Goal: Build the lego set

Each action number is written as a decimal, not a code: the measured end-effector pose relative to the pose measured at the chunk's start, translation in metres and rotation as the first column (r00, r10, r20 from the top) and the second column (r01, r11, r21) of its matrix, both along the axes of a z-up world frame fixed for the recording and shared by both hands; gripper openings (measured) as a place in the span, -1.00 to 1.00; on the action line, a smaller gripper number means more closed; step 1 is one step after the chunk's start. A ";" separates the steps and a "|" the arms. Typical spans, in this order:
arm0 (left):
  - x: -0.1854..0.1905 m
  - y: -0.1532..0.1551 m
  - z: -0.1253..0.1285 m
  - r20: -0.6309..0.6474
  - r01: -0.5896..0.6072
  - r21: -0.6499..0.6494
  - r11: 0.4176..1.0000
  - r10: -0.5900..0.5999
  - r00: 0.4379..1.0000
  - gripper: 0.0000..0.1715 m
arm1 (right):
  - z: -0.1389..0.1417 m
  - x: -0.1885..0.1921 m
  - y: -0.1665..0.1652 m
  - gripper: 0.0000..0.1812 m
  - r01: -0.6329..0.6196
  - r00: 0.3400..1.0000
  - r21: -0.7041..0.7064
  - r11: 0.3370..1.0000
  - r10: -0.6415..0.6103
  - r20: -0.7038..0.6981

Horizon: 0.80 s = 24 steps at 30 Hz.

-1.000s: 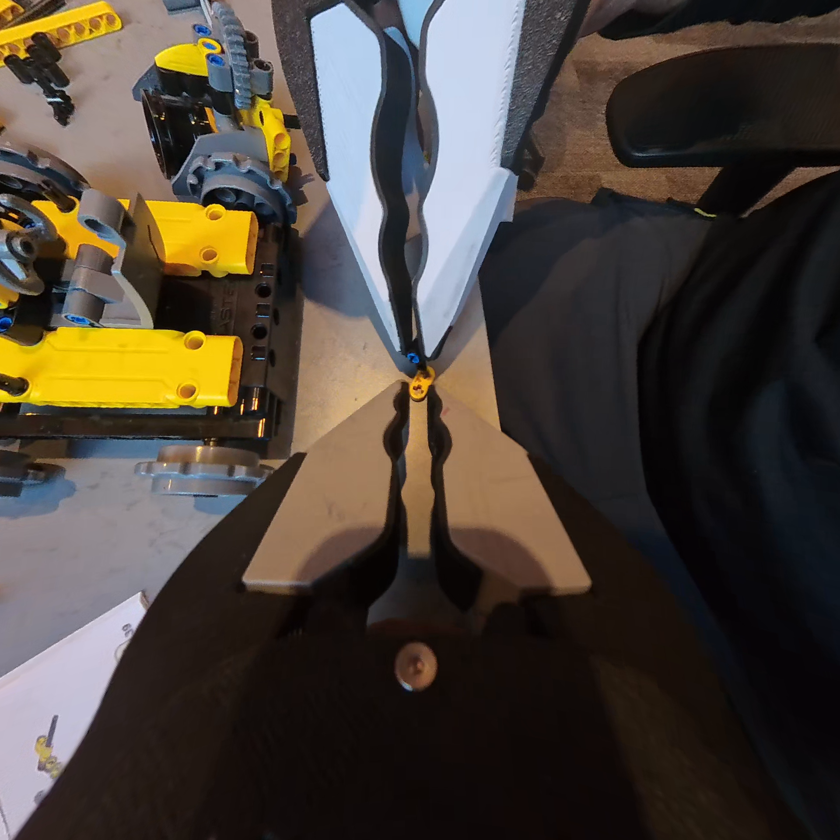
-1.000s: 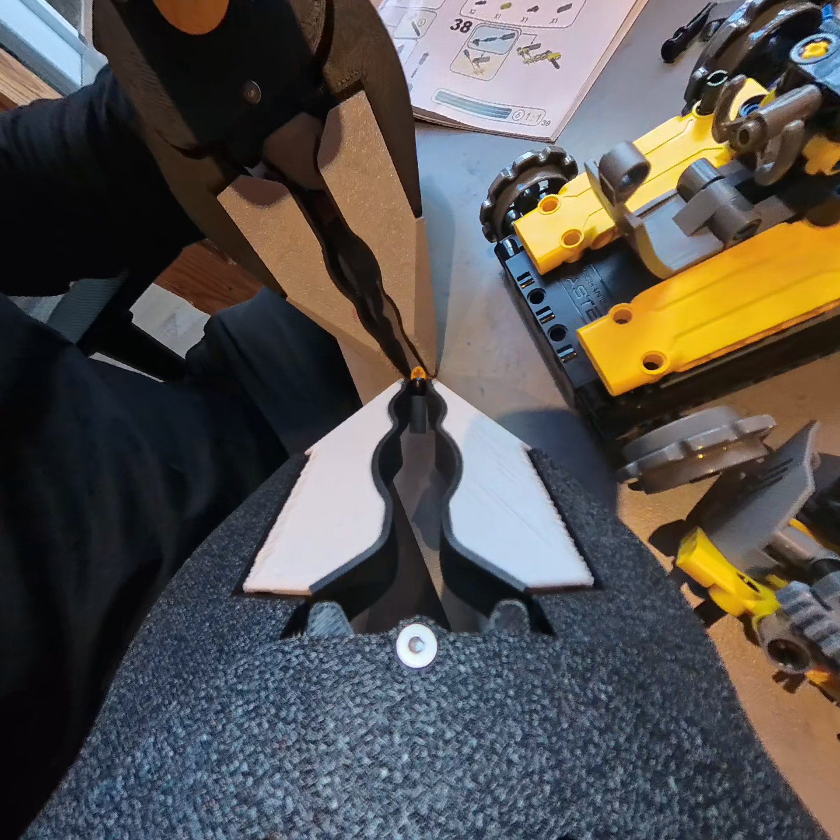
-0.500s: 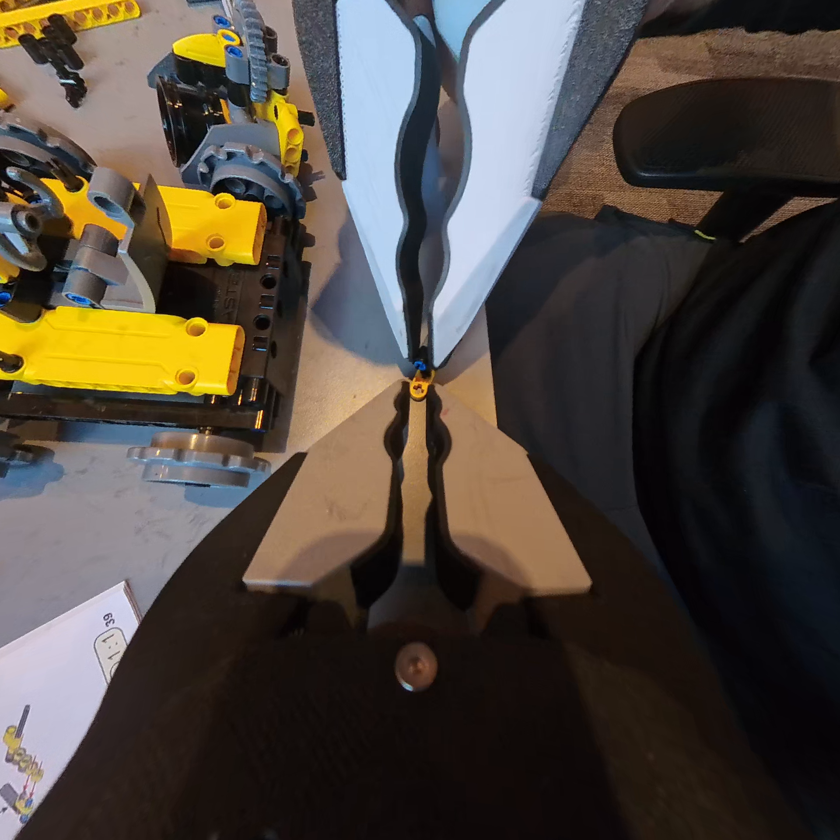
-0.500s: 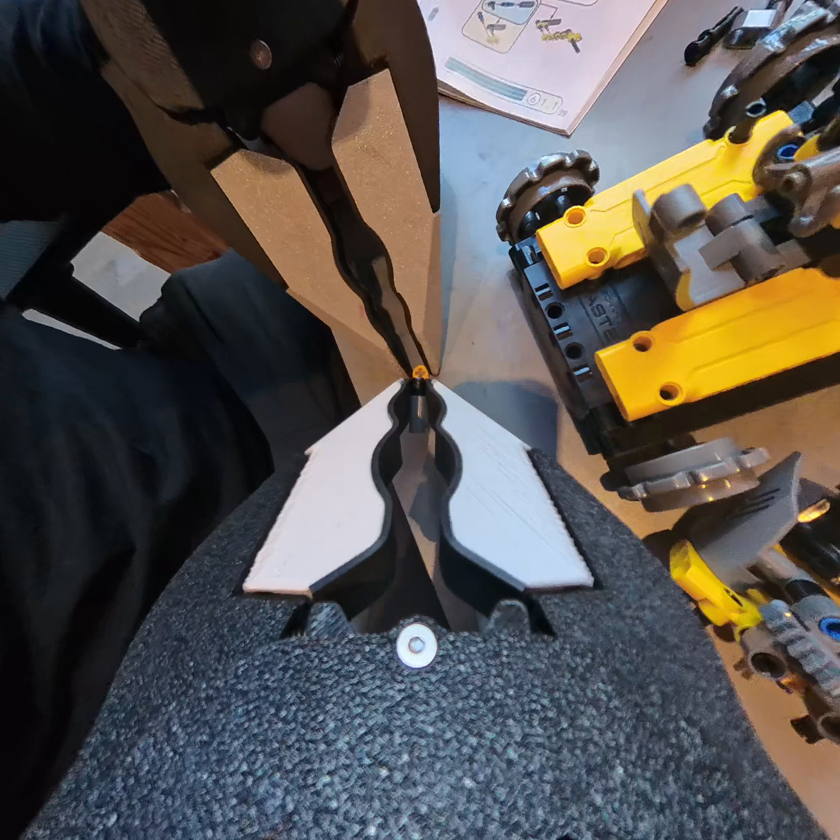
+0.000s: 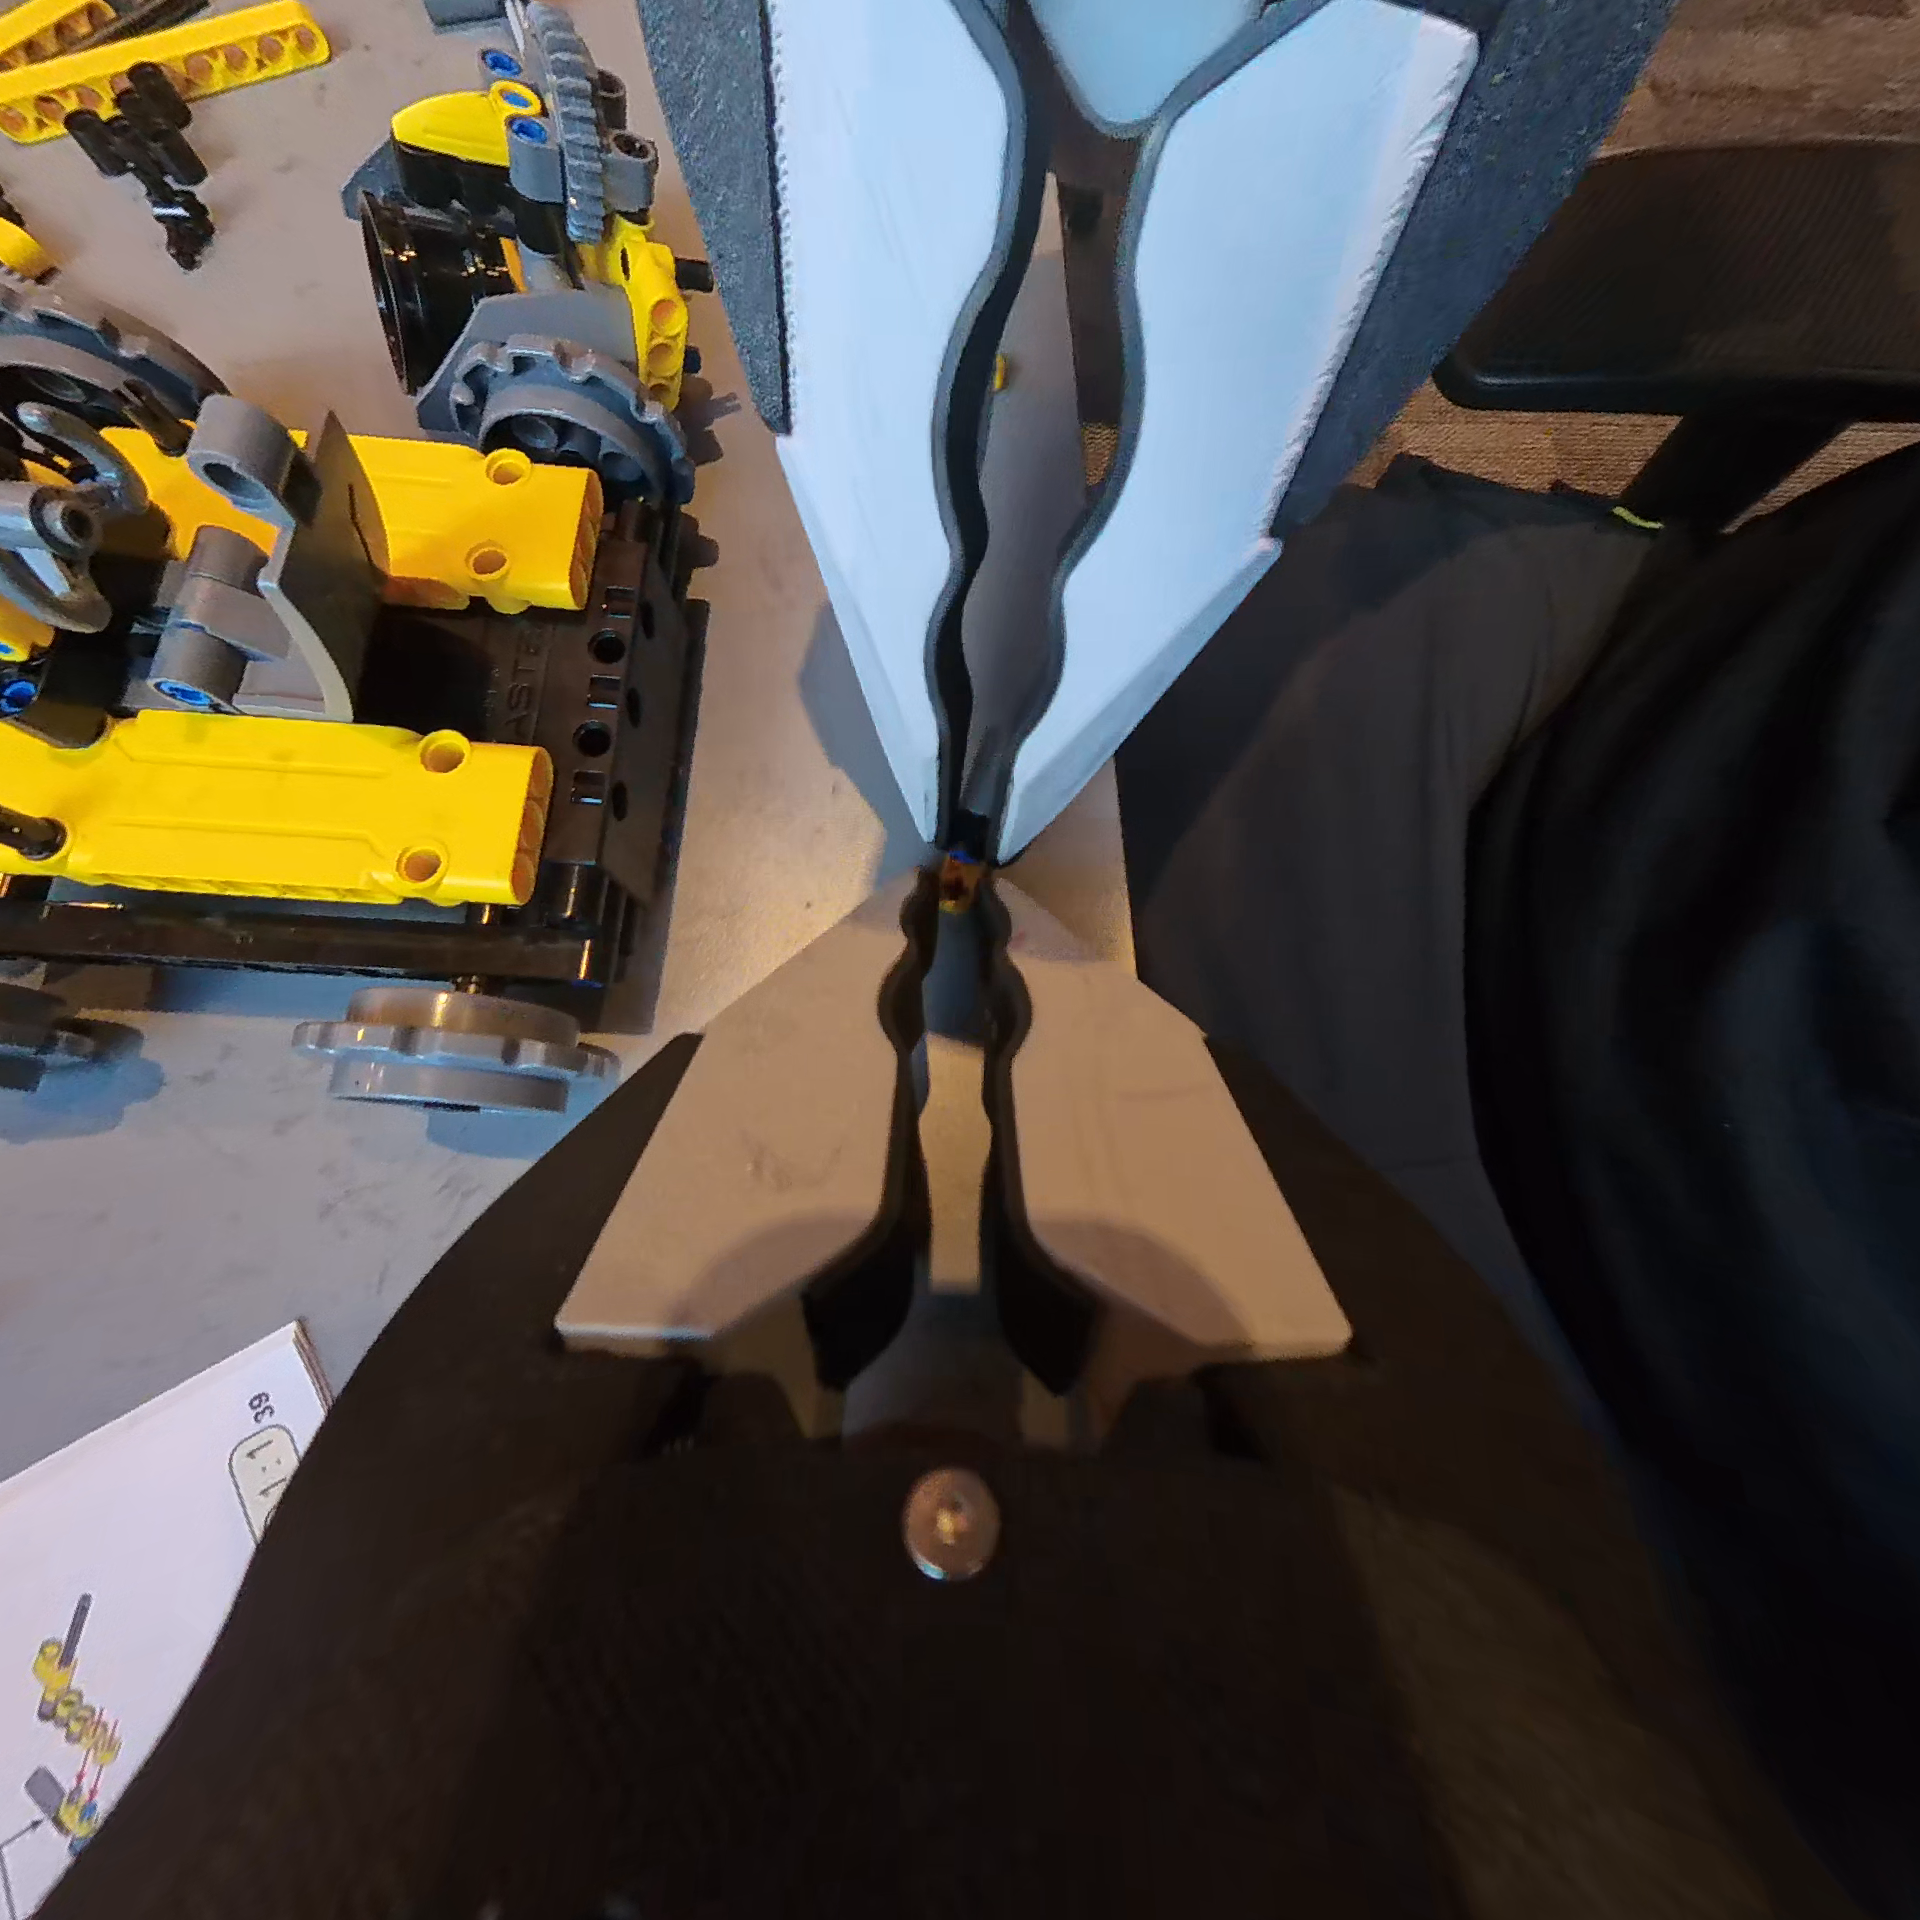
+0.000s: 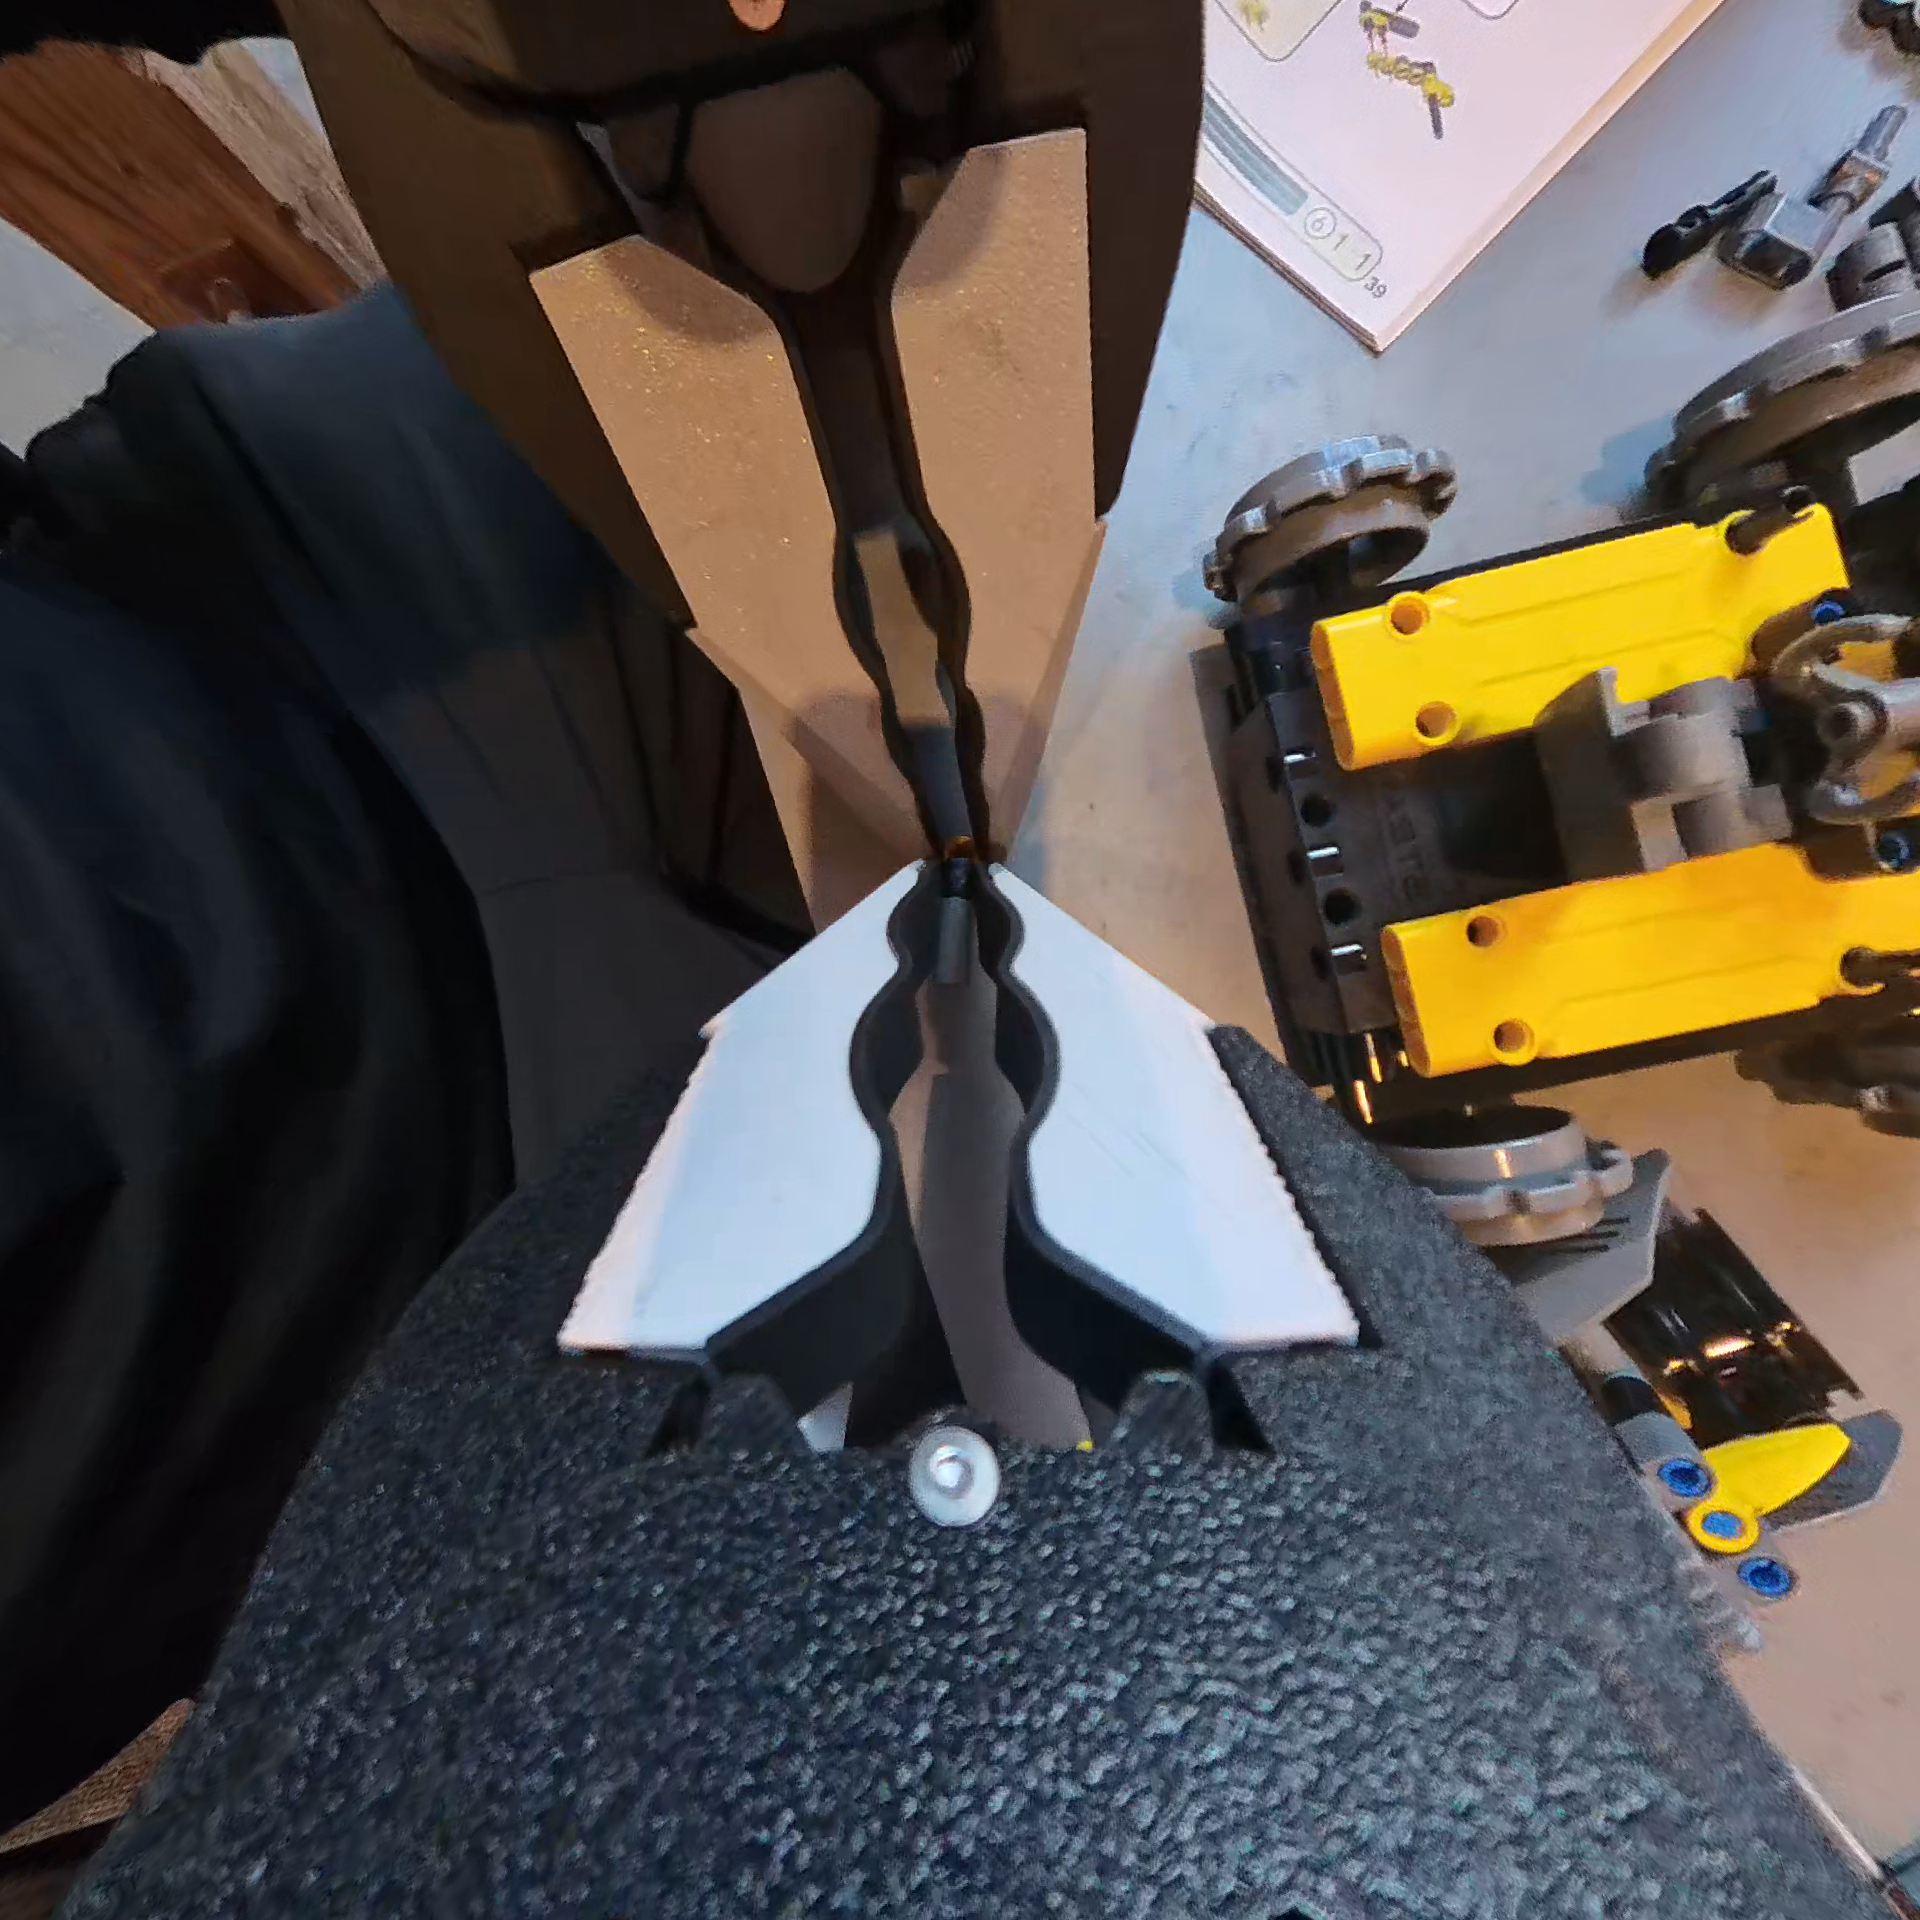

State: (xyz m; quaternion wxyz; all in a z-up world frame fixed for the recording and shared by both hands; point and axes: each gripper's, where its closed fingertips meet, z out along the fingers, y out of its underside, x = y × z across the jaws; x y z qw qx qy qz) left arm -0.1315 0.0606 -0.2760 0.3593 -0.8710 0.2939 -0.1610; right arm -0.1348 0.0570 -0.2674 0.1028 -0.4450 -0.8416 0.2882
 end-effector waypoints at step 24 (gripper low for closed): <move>-0.042 -0.019 0.031 -0.071 -0.117 0.033 0.993 0.120 0.990 -0.83 | -0.001 -0.001 -0.001 -0.93 0.041 0.999 -0.080 0.996 -0.043 -0.033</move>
